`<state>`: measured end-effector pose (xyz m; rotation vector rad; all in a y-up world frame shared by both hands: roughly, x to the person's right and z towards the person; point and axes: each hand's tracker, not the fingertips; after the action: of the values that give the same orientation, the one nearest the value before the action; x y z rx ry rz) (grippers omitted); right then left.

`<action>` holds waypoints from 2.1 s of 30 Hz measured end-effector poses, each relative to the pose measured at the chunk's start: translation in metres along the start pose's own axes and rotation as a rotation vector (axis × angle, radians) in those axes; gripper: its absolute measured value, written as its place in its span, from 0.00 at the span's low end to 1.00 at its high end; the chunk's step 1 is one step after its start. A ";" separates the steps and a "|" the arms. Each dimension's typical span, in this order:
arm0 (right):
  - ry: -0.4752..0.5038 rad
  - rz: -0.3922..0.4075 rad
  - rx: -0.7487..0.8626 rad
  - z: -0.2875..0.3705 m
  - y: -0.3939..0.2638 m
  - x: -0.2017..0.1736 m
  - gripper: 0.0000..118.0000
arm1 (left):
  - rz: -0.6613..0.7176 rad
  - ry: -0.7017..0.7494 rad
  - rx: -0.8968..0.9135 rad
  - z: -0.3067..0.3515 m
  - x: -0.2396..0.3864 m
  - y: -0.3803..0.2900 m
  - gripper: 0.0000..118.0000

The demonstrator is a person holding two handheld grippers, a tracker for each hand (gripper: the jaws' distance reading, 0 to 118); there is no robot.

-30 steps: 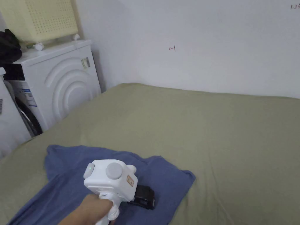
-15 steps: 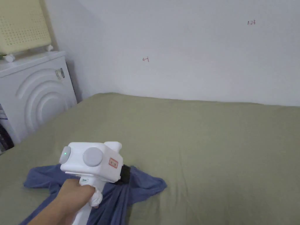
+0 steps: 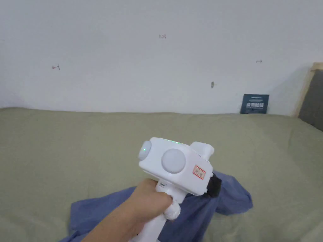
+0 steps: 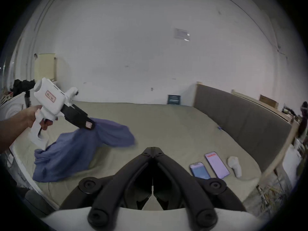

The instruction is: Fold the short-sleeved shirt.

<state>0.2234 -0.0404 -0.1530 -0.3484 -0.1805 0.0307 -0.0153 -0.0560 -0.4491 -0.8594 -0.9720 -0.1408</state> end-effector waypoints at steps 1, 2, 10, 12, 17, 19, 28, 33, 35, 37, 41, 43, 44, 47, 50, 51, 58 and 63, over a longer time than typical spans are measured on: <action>-0.014 -0.010 -0.004 0.007 -0.005 0.007 0.00 | -0.029 -0.052 -0.014 -0.020 0.020 0.003 0.04; -0.029 -0.023 -0.008 0.014 -0.010 0.013 0.00 | -0.043 -0.102 -0.033 -0.038 0.037 0.002 0.04; -0.090 -0.048 -0.060 0.032 -0.031 0.032 0.00 | -0.026 -0.123 -0.163 -0.125 0.080 -0.049 0.71; -0.076 -0.055 -0.040 0.028 -0.028 0.030 0.02 | 0.086 -0.103 -0.150 -0.118 0.070 -0.055 0.98; -0.005 -0.071 0.010 0.010 -0.008 0.011 0.02 | 0.172 0.015 0.015 -0.015 0.019 -0.057 0.97; 0.036 -0.074 0.031 0.000 0.000 0.000 0.02 | 0.180 0.158 0.163 0.045 -0.001 -0.069 0.93; 0.164 -0.102 0.082 -0.027 0.016 -0.054 0.02 | 0.364 0.925 0.567 0.250 -0.007 -0.221 0.06; 0.197 -0.086 0.054 -0.028 0.006 -0.076 0.02 | 0.445 1.006 0.550 0.276 0.009 -0.294 0.00; 0.209 -0.082 0.035 -0.030 0.003 -0.081 0.02 | 0.484 0.975 0.499 0.274 0.006 -0.305 0.00; 0.211 -0.074 0.026 -0.031 0.002 -0.083 0.02 | 0.491 0.952 0.471 0.268 -0.004 -0.309 0.00; 0.209 -0.057 0.018 -0.032 0.002 -0.081 0.02 | 0.537 0.854 0.395 0.252 -0.039 -0.296 0.31; 0.199 -0.047 0.013 -0.035 0.003 -0.077 0.02 | 0.553 0.685 0.361 0.240 -0.071 -0.284 0.92; 0.191 -0.039 0.007 -0.036 0.003 -0.074 0.02 | 0.596 0.640 0.267 0.231 -0.091 -0.274 0.97; 0.171 -0.032 -0.009 -0.039 0.000 -0.067 0.02 | 0.642 0.556 0.159 0.202 -0.137 -0.255 0.96; 0.147 -0.033 -0.039 -0.043 -0.007 -0.059 0.02 | 0.684 0.575 -0.022 0.166 -0.173 -0.242 0.96; 0.141 -0.032 -0.051 -0.044 -0.009 -0.057 0.02 | 0.702 0.556 -0.069 0.154 -0.181 -0.242 0.96; 0.100 -0.051 -0.105 -0.056 -0.024 -0.044 0.02 | 0.764 0.555 -0.231 0.099 -0.194 -0.255 0.92; 0.092 -0.058 -0.118 -0.062 -0.030 -0.038 0.02 | 0.704 0.693 -0.203 0.109 -0.176 -0.248 0.16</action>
<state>0.1976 -0.0916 -0.2069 -0.4608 -0.1017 -0.0530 -0.3055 -0.1920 -0.4124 -1.1845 0.0190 0.0722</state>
